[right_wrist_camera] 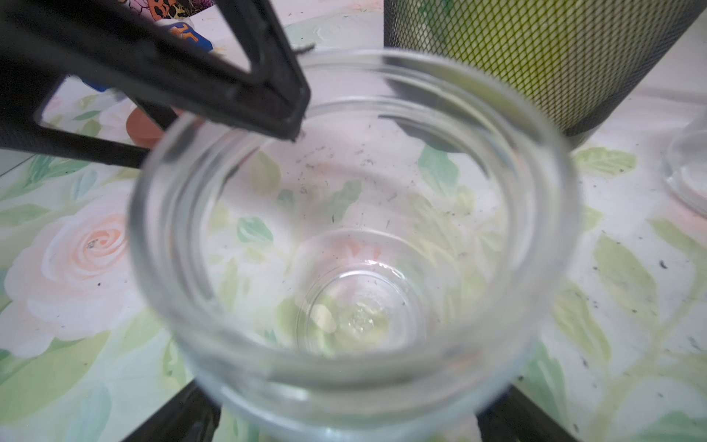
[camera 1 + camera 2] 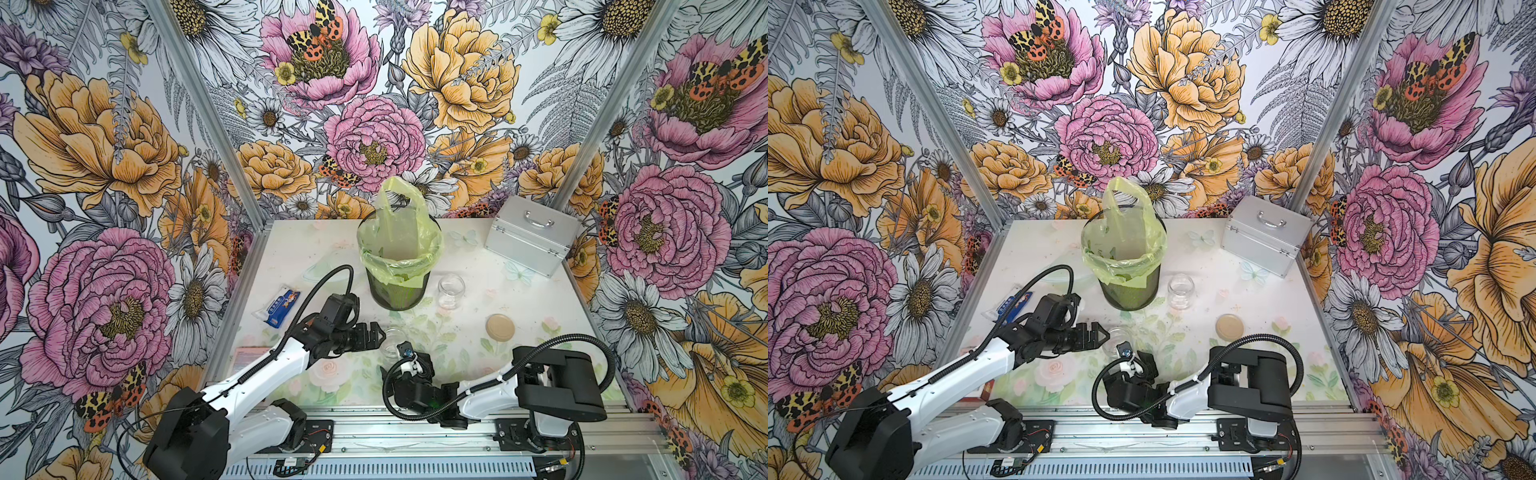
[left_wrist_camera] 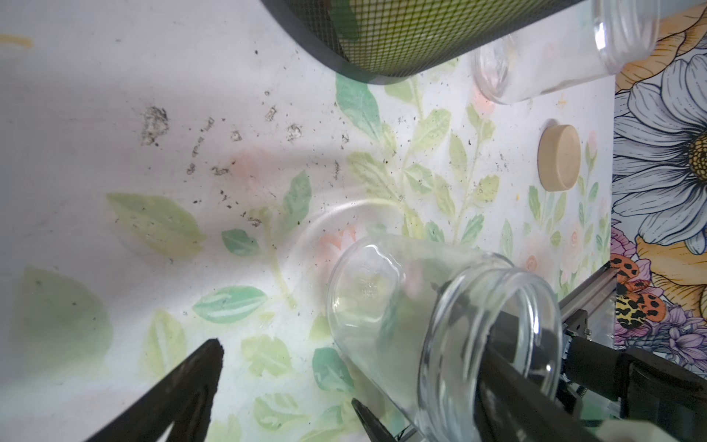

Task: Empty moldy rice from jars
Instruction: Place the jar at the center of the board.

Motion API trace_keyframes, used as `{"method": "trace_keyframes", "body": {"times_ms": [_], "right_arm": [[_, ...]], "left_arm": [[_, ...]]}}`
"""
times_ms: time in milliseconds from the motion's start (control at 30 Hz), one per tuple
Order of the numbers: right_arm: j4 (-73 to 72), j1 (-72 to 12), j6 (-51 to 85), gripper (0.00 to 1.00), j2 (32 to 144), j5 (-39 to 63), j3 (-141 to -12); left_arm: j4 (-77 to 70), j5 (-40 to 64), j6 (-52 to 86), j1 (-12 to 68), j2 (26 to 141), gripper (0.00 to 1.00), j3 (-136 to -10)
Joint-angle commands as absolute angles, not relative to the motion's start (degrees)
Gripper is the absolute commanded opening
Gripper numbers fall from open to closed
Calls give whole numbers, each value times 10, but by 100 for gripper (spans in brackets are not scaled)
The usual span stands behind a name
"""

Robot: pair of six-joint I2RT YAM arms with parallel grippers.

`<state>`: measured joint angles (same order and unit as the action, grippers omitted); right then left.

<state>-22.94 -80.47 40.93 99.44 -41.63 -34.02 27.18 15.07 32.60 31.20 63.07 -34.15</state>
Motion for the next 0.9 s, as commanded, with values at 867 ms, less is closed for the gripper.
{"method": "trace_keyframes", "body": {"times_ms": [867], "right_arm": [[237,-788,390,100,497,-433,-328]], "left_arm": [[372,154,237,169,502,99,-455]]}}
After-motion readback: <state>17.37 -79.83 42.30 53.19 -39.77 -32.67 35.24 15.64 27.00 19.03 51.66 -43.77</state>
